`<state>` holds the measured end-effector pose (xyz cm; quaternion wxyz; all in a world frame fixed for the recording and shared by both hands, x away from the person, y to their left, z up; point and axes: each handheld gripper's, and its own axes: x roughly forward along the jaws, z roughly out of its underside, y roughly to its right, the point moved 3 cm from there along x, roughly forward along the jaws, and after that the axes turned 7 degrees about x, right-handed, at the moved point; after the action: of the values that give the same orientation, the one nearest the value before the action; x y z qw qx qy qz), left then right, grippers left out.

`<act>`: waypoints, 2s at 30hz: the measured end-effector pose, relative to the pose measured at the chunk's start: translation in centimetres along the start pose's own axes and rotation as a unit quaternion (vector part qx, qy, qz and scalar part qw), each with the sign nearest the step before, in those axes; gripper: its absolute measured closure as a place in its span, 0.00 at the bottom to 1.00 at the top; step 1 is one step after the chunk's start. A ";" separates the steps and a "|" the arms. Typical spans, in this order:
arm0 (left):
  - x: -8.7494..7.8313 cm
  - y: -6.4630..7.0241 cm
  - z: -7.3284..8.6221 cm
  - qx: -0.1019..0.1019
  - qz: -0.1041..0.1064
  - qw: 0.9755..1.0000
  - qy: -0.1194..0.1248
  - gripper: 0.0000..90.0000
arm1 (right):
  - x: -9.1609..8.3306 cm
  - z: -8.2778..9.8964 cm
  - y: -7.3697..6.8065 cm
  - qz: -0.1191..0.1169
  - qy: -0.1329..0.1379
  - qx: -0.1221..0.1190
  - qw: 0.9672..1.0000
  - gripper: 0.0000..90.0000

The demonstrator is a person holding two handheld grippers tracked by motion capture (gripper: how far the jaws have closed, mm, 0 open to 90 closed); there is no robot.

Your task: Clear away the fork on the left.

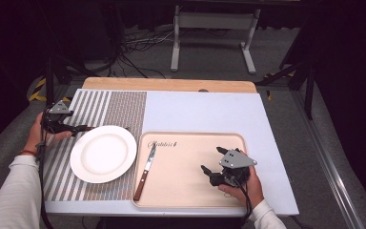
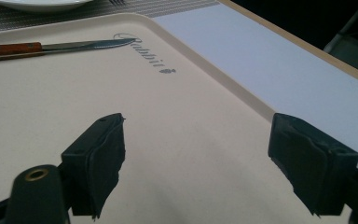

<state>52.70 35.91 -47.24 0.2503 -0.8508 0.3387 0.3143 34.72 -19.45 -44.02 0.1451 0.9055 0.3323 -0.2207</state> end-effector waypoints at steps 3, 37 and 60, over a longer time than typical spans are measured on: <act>0.7 0.2 0.0 0.005 0.014 1.000 -0.004 0.16 | 0.0 0.2 0.1 0.002 -0.004 0.003 1.000 0.22; 1.2 2.8 -0.6 0.017 0.070 0.997 0.000 0.75 | 0.2 0.5 -0.2 -0.014 -0.020 -0.005 1.000 0.22; 0.9 3.3 -0.1 -0.071 0.037 0.996 0.030 0.84 | 0.1 0.2 -1.1 -0.012 -0.019 -0.026 0.999 0.22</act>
<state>50.83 33.31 -48.46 0.1673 -0.8621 0.3542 0.3214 34.03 -18.65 -44.37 0.1723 0.8930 0.3457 -0.2310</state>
